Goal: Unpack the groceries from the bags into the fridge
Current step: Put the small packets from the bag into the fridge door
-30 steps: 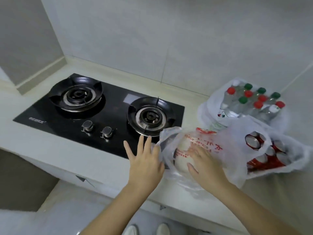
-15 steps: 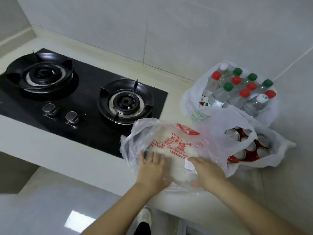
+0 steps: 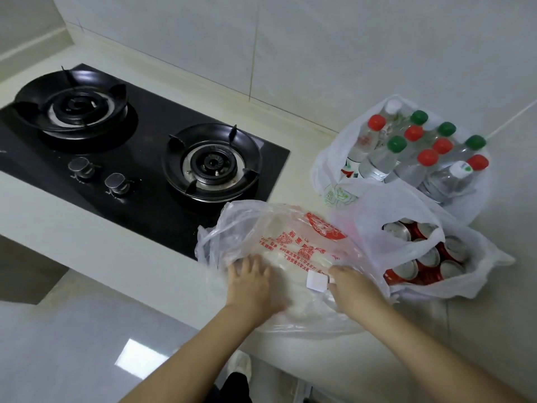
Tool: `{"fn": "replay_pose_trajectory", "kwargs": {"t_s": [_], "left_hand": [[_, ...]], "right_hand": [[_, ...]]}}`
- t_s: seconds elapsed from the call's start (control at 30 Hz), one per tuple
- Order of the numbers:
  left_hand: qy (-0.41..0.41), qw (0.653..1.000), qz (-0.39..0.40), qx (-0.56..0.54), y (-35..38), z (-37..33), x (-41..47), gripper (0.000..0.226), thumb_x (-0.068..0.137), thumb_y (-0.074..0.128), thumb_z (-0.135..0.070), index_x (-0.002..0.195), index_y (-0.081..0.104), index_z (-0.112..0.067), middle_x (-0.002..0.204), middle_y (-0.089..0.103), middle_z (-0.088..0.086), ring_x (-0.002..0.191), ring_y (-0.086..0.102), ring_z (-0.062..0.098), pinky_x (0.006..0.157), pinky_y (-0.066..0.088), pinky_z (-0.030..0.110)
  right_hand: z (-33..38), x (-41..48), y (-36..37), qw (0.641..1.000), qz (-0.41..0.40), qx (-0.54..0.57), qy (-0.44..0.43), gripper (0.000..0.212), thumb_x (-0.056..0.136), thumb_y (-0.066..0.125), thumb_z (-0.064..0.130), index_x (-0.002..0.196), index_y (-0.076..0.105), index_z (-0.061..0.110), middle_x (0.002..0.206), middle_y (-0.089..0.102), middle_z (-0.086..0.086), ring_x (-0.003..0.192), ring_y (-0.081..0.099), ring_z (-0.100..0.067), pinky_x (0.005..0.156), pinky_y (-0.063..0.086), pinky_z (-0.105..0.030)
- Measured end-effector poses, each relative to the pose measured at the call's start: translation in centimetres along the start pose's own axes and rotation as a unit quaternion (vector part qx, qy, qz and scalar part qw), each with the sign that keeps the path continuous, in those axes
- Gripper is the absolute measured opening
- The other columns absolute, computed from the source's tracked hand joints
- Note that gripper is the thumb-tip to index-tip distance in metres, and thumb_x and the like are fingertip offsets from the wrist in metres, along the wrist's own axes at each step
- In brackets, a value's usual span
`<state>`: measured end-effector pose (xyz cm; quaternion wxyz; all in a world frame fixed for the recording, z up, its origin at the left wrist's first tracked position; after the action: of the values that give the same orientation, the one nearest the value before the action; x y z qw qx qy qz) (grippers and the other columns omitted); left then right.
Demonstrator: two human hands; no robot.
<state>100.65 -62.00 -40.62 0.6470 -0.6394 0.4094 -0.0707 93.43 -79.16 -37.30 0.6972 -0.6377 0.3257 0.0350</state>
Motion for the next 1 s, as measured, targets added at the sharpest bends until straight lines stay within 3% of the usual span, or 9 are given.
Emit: {"fn": "replay_pose_trajectory", "kwargs": {"t_s": [0.07, 0.13, 0.23, 0.33, 0.43, 0.63, 0.8, 0.9, 1.0], "left_hand": [[-0.006, 0.999, -0.037, -0.001, -1.4, -1.0, 0.5, 0.065, 0.09, 0.044, -0.061, 0.136, 0.042, -0.016, 0.138, 0.043, 0.007, 0.13, 0.035, 0.027, 0.11, 0.008, 0.055], [0.024, 0.997, -0.075, -0.009, -2.4, -2.5, 1.2, 0.05, 0.093, 0.047, -0.047, 0.13, 0.047, -0.014, 0.126, 0.053, 0.005, 0.118, 0.046, 0.026, 0.108, 0.013, 0.052], [0.101, 0.99, -0.1, -0.022, -2.6, -5.2, 2.4, 0.035, 0.093, 0.049, -0.03, 0.123, 0.052, -0.013, 0.125, 0.055, 0.007, 0.114, 0.049, 0.028, 0.097, 0.029, 0.042], [0.166, 0.98, -0.093, -0.052, -1.8, -7.5, 3.7, 0.042, 0.09, 0.056, -0.033, 0.128, 0.052, -0.016, 0.13, 0.051, 0.009, 0.119, 0.047, 0.03, 0.094, 0.035, 0.042], [0.187, 0.977, -0.09, -0.039, -0.9, -8.6, 4.6, 0.047, 0.089, 0.059, -0.04, 0.132, 0.053, -0.023, 0.129, 0.049, 0.009, 0.12, 0.045, 0.03, 0.096, 0.034, 0.042], [0.151, 0.983, -0.107, -0.007, -1.0, -7.1, 4.4, 0.043, 0.092, 0.054, -0.03, 0.134, 0.05, -0.022, 0.138, 0.044, 0.003, 0.124, 0.04, 0.025, 0.099, 0.028, 0.038], [0.077, 0.991, -0.112, -0.018, -0.6, -2.5, 3.7, 0.041, 0.091, 0.055, -0.019, 0.132, 0.051, -0.02, 0.139, 0.047, -0.002, 0.125, 0.045, 0.02, 0.098, 0.034, 0.033], [0.066, 0.989, -0.123, -0.04, -0.3, -1.3, 3.1, 0.038, 0.091, 0.054, -0.019, 0.129, 0.05, -0.022, 0.133, 0.05, -0.005, 0.124, 0.046, 0.016, 0.093, 0.039, 0.029], [0.055, 0.988, -0.135, -0.058, -0.4, -1.3, 2.8, 0.037, 0.091, 0.053, -0.018, 0.128, 0.05, -0.023, 0.129, 0.053, -0.006, 0.122, 0.048, 0.015, 0.094, 0.038, 0.028]], "right_hand": [[-0.5, 0.3, 0.3, 1.0, -0.006, -0.01, 0.008, 0.026, 0.095, 0.05, 0.014, 0.12, 0.055, 0.015, 0.12, 0.062, -0.004, 0.109, 0.058, -0.022, 0.086, 0.045, -0.028], [-1.1, 0.4, 1.0, 1.0, 0.013, -0.003, 0.027, 0.034, 0.09, 0.052, 0.005, 0.121, 0.055, 0.018, 0.119, 0.062, -0.004, 0.109, 0.059, -0.022, 0.091, 0.048, -0.032], [-1.9, 0.8, 2.0, 0.998, 0.029, 0.018, 0.05, 0.047, 0.082, 0.053, 0.0, 0.124, 0.054, 0.022, 0.123, 0.06, -0.005, 0.113, 0.056, -0.028, 0.096, 0.049, -0.043], [-2.0, 1.0, 2.0, 0.998, 0.022, 0.042, 0.04, 0.048, 0.085, 0.054, 0.0, 0.129, 0.053, 0.018, 0.127, 0.058, -0.005, 0.115, 0.056, -0.024, 0.093, 0.047, -0.03], [-2.1, 1.2, 1.8, 0.998, 0.01, 0.054, 0.029, 0.045, 0.088, 0.057, 0.006, 0.132, 0.052, 0.016, 0.131, 0.056, -0.004, 0.119, 0.054, -0.022, 0.093, 0.042, -0.027], [-2.1, 0.8, 1.6, 0.995, -0.022, 0.09, 0.039, 0.032, 0.092, 0.05, 0.014, 0.121, 0.06, 0.01, 0.121, 0.062, -0.006, 0.108, 0.058, -0.023, 0.081, 0.043, -0.027], [-1.9, 0.9, 1.3, 0.996, -0.032, 0.063, 0.051, 0.022, 0.098, 0.052, 0.022, 0.105, 0.066, 0.008, 0.109, 0.065, -0.007, 0.097, 0.061, -0.02, 0.072, 0.038, -0.022], [-1.4, 1.0, 1.2, 0.998, -0.011, 0.036, 0.048, 0.022, 0.093, 0.061, 0.02, 0.11, 0.064, 0.006, 0.114, 0.064, -0.009, 0.103, 0.061, -0.022, 0.073, 0.039, -0.023], [-1.1, 1.0, 1.3, 0.998, 0.005, -0.002, 0.055, 0.03, 0.088, 0.066, 0.013, 0.118, 0.062, 0.007, 0.119, 0.062, -0.009, 0.108, 0.061, -0.023, 0.083, 0.046, -0.025]]}}
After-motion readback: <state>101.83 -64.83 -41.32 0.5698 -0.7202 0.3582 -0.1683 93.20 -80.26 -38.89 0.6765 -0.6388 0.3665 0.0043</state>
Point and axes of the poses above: each hand's wrist, its own x-axis towards the middle knuckle, its own y-axis out of the palm, z = x × y, the point moved 7 cm from there along x, towards the middle knuckle
